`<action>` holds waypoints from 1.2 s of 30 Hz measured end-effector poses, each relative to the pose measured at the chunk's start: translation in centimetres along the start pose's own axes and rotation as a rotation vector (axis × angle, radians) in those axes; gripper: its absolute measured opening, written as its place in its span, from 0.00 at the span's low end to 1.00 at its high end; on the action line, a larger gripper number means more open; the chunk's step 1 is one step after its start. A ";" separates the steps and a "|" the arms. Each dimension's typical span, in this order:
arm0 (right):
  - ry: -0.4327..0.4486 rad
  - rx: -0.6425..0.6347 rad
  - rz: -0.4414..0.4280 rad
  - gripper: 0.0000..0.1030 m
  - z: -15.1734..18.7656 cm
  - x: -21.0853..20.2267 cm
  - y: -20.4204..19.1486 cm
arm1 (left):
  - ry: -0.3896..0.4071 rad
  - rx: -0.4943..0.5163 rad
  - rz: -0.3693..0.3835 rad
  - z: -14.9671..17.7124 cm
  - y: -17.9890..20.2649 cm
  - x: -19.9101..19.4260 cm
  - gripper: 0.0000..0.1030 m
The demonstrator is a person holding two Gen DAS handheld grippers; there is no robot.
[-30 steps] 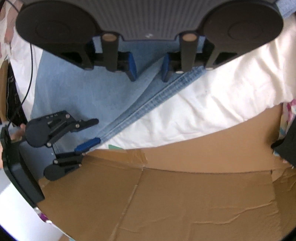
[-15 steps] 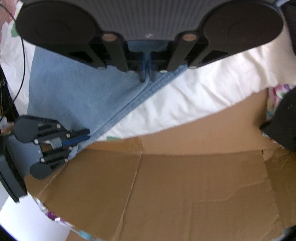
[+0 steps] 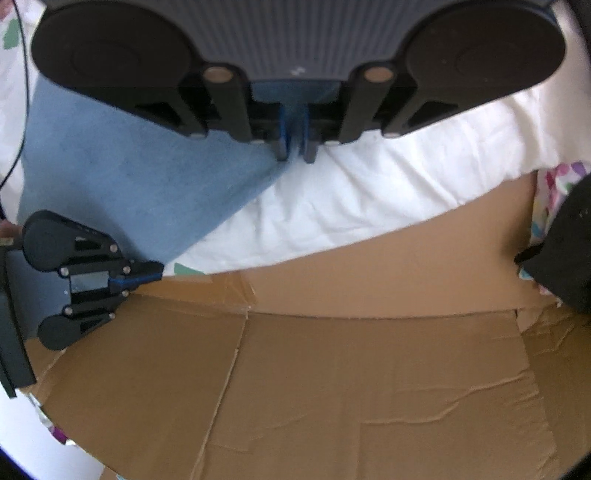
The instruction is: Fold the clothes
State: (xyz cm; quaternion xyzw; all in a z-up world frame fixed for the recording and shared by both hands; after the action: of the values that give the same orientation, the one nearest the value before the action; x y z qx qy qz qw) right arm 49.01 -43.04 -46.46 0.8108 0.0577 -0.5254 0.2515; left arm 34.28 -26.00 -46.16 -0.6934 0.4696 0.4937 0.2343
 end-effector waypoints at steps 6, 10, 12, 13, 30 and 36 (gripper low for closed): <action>0.105 0.175 0.008 0.02 1.1 -3.6 3.3 | 0.101 -0.076 0.015 -0.8 -1.2 -3.3 0.14; 0.115 0.186 0.035 0.03 3.7 -5.8 4.2 | 0.125 -0.081 0.028 0.0 -1.3 -5.0 0.14; 0.092 0.180 0.041 0.03 5.2 -5.9 4.2 | 0.122 -0.069 0.024 0.9 -1.2 -5.4 0.14; 0.082 0.189 0.039 0.03 5.9 -5.9 4.1 | 0.119 -0.065 0.026 1.2 -1.0 -5.2 0.14; -0.010 0.277 0.201 0.45 8.1 -0.9 4.3 | 0.039 -0.147 0.016 4.9 -1.1 -3.9 0.15; -0.017 0.298 0.172 0.45 8.2 -4.1 5.1 | 0.080 -0.164 0.082 4.6 1.9 -6.2 0.39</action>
State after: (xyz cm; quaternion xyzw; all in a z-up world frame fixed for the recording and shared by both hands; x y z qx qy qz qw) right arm 42.26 -50.61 -43.73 0.8364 -0.0924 -0.5117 0.1731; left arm 30.05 -20.64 -42.11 -0.7098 0.4644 0.5115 0.1375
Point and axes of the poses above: each gripper's, at about its wrist camera, not at the fingertips, and x roughly the way its jaws point, y to its right, z to its underside, the point moved 6 cm from there along x, roughly the way its jaws point, and after that the axes turned 5 degrees about -y, right-handed, at the moved point
